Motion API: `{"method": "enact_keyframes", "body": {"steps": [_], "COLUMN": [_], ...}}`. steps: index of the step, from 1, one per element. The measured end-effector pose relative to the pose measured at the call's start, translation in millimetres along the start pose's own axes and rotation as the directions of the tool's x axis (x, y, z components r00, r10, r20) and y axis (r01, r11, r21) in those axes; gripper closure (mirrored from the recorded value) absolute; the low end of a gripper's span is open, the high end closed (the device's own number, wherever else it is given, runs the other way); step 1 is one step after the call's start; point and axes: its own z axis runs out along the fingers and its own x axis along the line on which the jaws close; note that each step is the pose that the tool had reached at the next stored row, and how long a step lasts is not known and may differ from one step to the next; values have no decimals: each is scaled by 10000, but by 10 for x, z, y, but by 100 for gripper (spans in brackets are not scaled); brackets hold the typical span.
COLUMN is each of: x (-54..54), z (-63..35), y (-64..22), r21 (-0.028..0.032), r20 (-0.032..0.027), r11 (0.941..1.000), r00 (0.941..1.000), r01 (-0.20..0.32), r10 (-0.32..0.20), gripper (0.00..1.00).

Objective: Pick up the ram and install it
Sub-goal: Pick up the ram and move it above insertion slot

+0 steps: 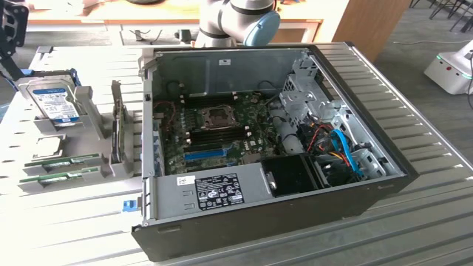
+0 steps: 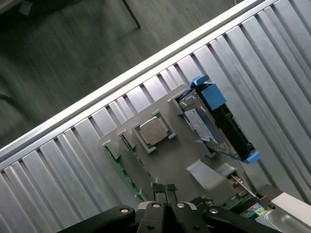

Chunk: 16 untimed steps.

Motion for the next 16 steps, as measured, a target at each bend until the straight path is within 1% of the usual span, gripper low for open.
{"method": "enact_keyframes", "body": {"steps": [4, 8, 12, 16], "x": [0, 0, 0, 0], "z": [0, 0, 1, 1], "y": [0, 0, 0, 0], "r21": [-14, -28, -44, -60], "r20": [-25, -48, -69, -91], "r11": [9985, 9940, 9868, 9767], "r00": [9984, 9940, 9867, 9767], "r01": [556, 1097, 1622, 2143], "r10": [-556, -1097, -1622, -2144], "gripper": [89, 89, 89, 89]}}
